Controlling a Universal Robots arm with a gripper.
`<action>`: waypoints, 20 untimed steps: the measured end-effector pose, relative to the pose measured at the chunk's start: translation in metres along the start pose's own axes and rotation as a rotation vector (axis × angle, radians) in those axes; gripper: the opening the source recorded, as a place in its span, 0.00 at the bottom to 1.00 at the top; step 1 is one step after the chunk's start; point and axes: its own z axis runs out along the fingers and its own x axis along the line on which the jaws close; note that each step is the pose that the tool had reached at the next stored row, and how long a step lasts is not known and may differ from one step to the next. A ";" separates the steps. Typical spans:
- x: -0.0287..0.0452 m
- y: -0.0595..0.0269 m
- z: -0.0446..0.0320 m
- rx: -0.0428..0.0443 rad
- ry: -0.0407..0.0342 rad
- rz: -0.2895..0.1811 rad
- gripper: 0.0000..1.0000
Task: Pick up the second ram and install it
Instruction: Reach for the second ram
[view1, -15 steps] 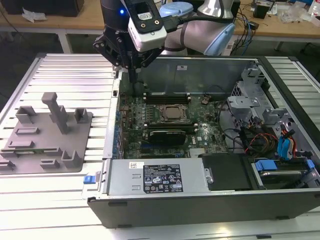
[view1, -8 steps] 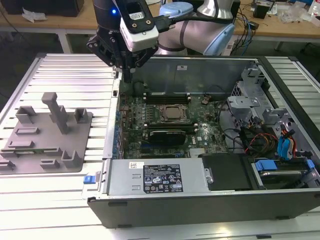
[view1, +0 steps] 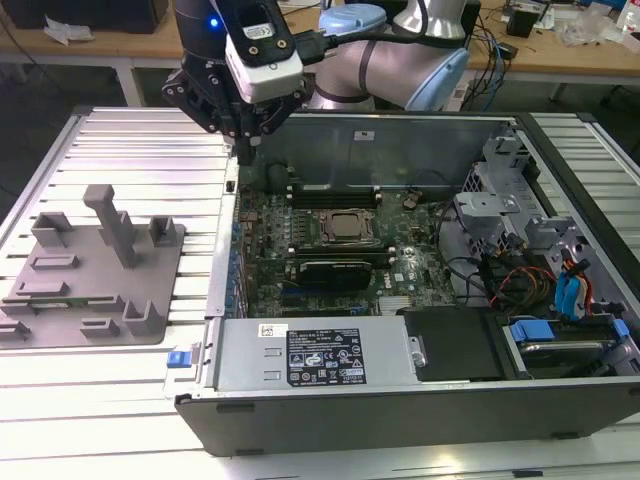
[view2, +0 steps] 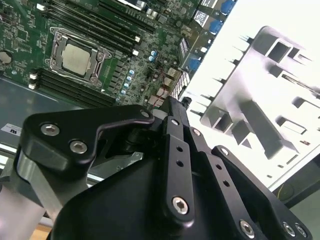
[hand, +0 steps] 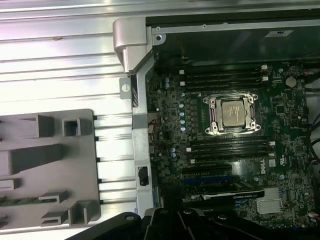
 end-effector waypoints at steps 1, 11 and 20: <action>0.0008 -0.0001 0.0000 0.0000 0.0000 0.000 0.08; 0.0193 -0.0014 -0.0006 0.0001 0.0000 0.000 0.08; 0.0343 -0.0025 -0.0009 0.0001 0.0000 0.000 0.08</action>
